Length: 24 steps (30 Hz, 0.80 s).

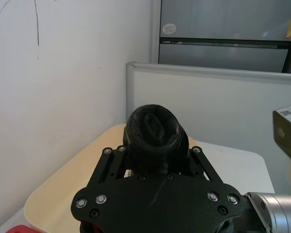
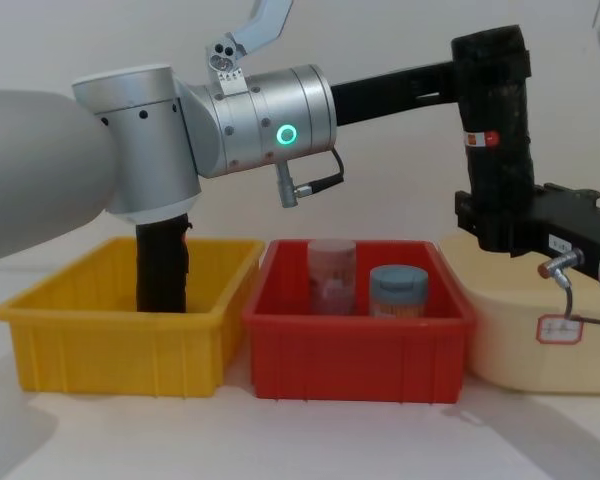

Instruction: Pick up the garbage bag with the one hand and transfer it to the other hand.

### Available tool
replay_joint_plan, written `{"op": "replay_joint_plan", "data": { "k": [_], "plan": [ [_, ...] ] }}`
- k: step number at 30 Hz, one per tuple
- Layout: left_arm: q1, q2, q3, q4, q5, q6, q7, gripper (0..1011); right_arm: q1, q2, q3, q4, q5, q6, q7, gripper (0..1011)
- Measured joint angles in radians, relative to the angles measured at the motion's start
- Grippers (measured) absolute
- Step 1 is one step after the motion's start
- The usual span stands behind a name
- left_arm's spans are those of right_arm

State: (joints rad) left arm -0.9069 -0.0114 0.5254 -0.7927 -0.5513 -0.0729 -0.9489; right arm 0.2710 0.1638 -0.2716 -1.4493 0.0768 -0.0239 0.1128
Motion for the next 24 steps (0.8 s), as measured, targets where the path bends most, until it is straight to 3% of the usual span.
{"op": "replay_joint_plan", "data": {
  "k": [3, 14, 24],
  "plan": [
    [0.0, 0.001, 0.0, 0.0, 0.0, 0.0, 0.0, 414, -0.003, -0.002, 0.004, -0.007, 0.002, 0.003, 0.004, 555],
    [0.0, 0.001, 0.0, 0.0, 0.001, 0.001, 0.0, 776, -0.009, -0.012, 0.024, -0.023, 0.017, 0.03, 0.015, 555],
    [0.0, 0.0, 0.0, 0.0, 0.001, 0.001, 0.0, 1001, 0.018, -0.027, 0.055, 0.006, 0.022, 0.062, -0.001, 555]
  ]
}}
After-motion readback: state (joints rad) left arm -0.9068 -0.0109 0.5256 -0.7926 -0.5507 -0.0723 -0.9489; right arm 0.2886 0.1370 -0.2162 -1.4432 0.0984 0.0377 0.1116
